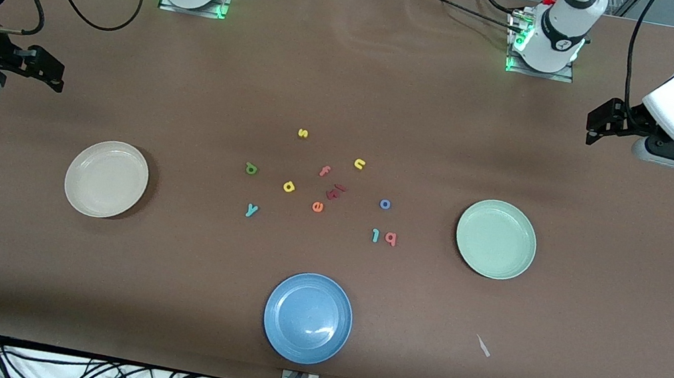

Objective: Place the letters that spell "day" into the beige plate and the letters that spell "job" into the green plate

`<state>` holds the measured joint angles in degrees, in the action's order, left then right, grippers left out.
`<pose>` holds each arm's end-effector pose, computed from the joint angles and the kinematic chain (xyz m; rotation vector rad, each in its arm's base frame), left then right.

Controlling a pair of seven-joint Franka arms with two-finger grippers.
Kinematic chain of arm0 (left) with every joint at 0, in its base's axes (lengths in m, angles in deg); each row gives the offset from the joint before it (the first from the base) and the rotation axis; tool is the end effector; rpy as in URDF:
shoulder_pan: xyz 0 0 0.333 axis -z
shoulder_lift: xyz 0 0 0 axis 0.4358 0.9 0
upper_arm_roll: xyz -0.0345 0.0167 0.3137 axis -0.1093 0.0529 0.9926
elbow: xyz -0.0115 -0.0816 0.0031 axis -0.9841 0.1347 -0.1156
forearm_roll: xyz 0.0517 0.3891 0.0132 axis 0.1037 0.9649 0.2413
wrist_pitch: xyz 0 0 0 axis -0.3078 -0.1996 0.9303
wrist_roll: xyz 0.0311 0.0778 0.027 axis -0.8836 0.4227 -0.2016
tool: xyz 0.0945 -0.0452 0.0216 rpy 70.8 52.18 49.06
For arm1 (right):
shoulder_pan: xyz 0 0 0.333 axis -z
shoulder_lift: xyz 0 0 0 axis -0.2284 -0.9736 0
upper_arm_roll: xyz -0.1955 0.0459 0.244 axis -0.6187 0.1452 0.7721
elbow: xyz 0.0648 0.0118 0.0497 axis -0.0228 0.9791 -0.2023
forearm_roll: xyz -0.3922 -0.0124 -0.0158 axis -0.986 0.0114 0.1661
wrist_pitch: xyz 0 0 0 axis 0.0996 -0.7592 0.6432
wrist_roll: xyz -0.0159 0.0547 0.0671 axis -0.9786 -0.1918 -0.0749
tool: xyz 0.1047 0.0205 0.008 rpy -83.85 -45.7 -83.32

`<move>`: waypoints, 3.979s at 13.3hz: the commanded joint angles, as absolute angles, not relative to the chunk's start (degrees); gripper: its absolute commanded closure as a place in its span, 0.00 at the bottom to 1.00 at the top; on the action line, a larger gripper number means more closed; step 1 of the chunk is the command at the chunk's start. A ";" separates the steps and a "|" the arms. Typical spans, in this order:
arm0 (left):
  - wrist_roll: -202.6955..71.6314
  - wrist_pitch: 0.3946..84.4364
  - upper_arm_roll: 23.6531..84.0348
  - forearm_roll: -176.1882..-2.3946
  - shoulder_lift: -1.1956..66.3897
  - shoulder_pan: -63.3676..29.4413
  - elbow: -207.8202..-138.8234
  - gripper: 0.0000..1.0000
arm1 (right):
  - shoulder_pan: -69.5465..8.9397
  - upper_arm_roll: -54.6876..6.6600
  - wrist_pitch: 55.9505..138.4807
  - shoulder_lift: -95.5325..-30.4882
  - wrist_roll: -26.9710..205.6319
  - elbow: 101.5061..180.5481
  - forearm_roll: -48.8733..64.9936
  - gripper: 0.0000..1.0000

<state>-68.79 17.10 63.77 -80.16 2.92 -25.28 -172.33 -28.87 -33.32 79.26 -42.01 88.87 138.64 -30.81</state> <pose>0.5252 -0.0842 0.5945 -3.1188 0.1538 0.0779 0.5734 0.0086 0.5586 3.0934 0.1556 -0.0411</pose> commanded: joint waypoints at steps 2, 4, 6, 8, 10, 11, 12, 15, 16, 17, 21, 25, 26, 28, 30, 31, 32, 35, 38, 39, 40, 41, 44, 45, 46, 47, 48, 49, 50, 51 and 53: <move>-69.08 16.13 63.73 -80.65 2.84 -25.40 -171.61 0.00 | -29.11 -33.07 79.77 -41.48 87.90 139.47 -31.51 0.00; -68.99 16.13 63.73 -80.74 2.93 -25.40 -171.61 0.00 | -29.11 -33.15 80.64 -41.39 87.73 140.00 -31.34 0.00; -68.99 16.13 63.73 -80.74 2.84 -25.40 -171.61 0.00 | -29.11 -33.15 81.00 -41.04 87.73 140.70 -31.16 0.00; -68.99 16.13 63.73 -80.74 2.84 -25.40 -171.61 0.00 | -29.03 -33.24 81.00 -41.04 87.73 140.88 -31.07 0.00; -69.08 16.13 63.73 -80.74 2.84 -25.40 -171.61 0.00 | -29.11 -33.24 81.61 -41.04 87.73 140.97 -31.16 0.00; -69.08 16.13 63.73 -80.74 2.84 -25.40 -171.61 0.00 | -29.03 -33.24 82.66 -41.04 87.73 141.23 -31.16 0.00; -69.00 16.13 63.73 -80.74 2.84 -25.40 -171.61 0.00 | -29.03 -33.33 83.02 -41.04 87.73 141.23 -31.16 0.00; -69.00 16.13 63.73 -80.74 2.93 -25.40 -171.61 0.00 | -29.11 -33.33 82.93 -41.04 87.73 141.32 -31.16 0.00; -69.08 16.13 63.73 -80.74 2.93 -25.31 -171.61 0.00 | -29.03 -33.33 82.93 -41.04 87.73 141.32 -31.16 0.00; -69.00 16.13 63.73 -80.83 2.93 -25.40 -171.61 0.00 | -29.03 -33.33 82.85 -41.04 87.73 141.32 -31.16 0.00; -69.78 16.13 63.65 -80.04 3.72 -24.61 -171.52 0.00 | -29.03 -33.33 82.76 -41.04 87.73 141.32 -31.16 0.00; -69.87 16.39 63.65 -80.91 5.74 -24.35 -171.17 0.00 | -29.11 -33.33 82.41 -41.04 87.73 141.32 -31.16 0.00; -69.96 16.39 63.38 -81.09 7.92 -24.26 -170.91 0.00 | -29.03 -33.33 82.32 -41.04 87.73 141.32 -31.16 0.00; -69.96 16.57 61.89 -81.09 12.05 -23.91 -167.76 0.00 | -29.11 -33.33 82.23 -40.95 87.73 141.32 -31.16 0.00; -70.05 16.57 60.22 -81.00 18.55 -22.15 -163.63 0.00 | -29.03 -33.33 82.05 -41.04 87.73 141.23 -31.16 0.00; -69.96 16.66 60.04 -81.09 21.62 -20.58 -161.00 0.00 | -29.03 -33.33 82.05 -40.95 87.73 141.23 -31.16 0.00; -69.53 16.75 60.04 -80.92 24.79 -18.74 -158.36 0.00 | -29.03 -33.33 82.05 -41.04 87.81 141.32 -31.16 0.00; -70.14 17.97 59.69 -81.09 36.90 -17.40 -150.19 0.00 | -29.03 -33.33 82.05 -41.04 87.73 141.23 -31.16 0.00; -70.14 29.35 59.43 -80.74 45.79 -14.07 -147.61 0.00 | -29.11 -33.24 82.05 -41.04 87.73 141.23 -31.16 0.00; -70.92 34.36 59.43 -80.74 48.61 -13.97 -147.87 0.00 | -29.11 -33.24 81.97 -41.13 87.81 141.23 -31.16 0.00; -72.49 38.76 59.43 -80.30 51.07 -13.02 -147.96 0.00 | -29.11 -33.16 81.36 -41.13 87.73 141.23 -31.16 0.00; -74.51 42.37 59.51 -80.39 53.45 -11.44 -147.70 0.00 | -29.20 -33.07 80.92 -41.39 87.81 141.06 -31.16 0.00; -89.40 52.75 59.69 -80.56 58.81 -10.72 -147.53 0.00 | -29.64 -32.80 80.82 -42.09 87.73 140.88 -31.07 0.00; -96.26 54.52 59.69 -80.56 59.70 -10.63 -147.53 0.00 | -29.99 -32.80 80.82 -42.27 87.90 140.79 -31.07 0.00; -101.81 54.80 59.69 -80.56 60.32 -10.72 -147.53 0.00 | -30.08 -32.80 80.82 -42.79 87.73 140.71 -31.07 0.00; -105.78 54.80 59.69 -80.56 60.41 -10.63 -147.53 0.00 | -30.60 -32.72 80.74 -43.15 87.73 140.88 -30.29 0.00; -108.60 54.98 59.69 -80.65 60.67 -10.28 -147.53 0.00 | -30.96 -32.37 80.65 -43.67 87.55 141.32 -29.32 0.00; -109.85 55.76 59.78 -80.48 60.94 -9.41 -147.53 0.00 | -32.53 -32.36 80.65 -44.11 87.46 141.32 -27.92 0.00; -112.39 56.12 59.86 -80.48 61.11 -9.14 -147.53 0.02 | -33.76 -32.36 81.00 -45.16 85.37 141.32 -27.04 0.00; -115.89 56.03 59.86 -80.48 61.46 -9.14 -147.61 0.04 | -35.60 -32.28 81.52 -45.78 82.92 141.67 -26.94 0.00; -121.26 56.12 59.86 -80.39 61.73 -8.53 -148.05 0.07 | -38.42 -32.10 85.19 -46.75 78.52 143.94 -26.94 0.00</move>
